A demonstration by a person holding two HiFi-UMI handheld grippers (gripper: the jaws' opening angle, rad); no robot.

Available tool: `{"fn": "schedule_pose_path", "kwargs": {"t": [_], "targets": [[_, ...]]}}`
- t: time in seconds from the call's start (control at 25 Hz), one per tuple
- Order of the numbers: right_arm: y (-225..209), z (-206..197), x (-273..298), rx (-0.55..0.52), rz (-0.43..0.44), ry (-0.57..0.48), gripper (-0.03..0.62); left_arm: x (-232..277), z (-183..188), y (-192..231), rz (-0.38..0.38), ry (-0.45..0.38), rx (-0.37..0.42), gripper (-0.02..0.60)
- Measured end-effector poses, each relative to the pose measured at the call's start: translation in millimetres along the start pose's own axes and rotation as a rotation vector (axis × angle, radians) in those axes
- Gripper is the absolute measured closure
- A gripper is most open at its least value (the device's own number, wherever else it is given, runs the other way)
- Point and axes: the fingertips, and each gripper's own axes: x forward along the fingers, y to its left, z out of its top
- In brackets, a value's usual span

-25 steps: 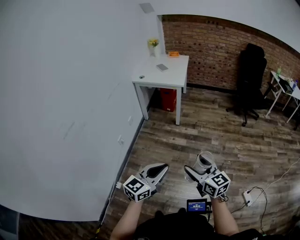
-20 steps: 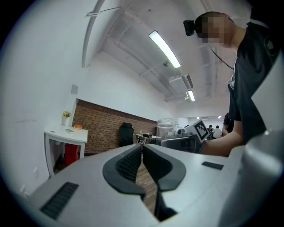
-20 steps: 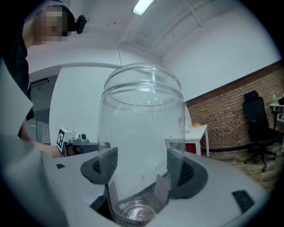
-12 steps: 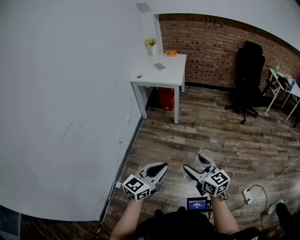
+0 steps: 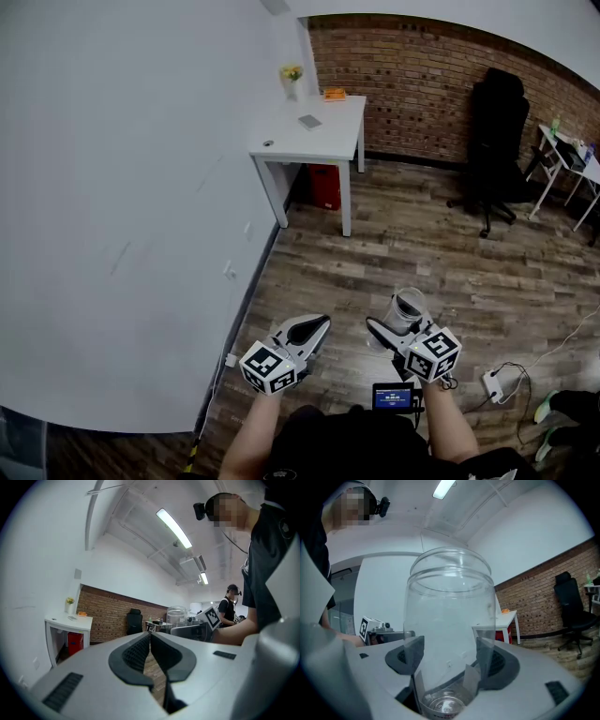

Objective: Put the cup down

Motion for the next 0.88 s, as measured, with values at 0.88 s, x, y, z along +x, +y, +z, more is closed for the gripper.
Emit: {"fn": "schedule_pose_path", "kwargs": {"t": [0.88], "targets": [[-138, 17, 143, 0.04, -0.06, 0.036, 0.238, 110, -2, 185, -0.027, 0.011, -0.031, 0.563]]}}
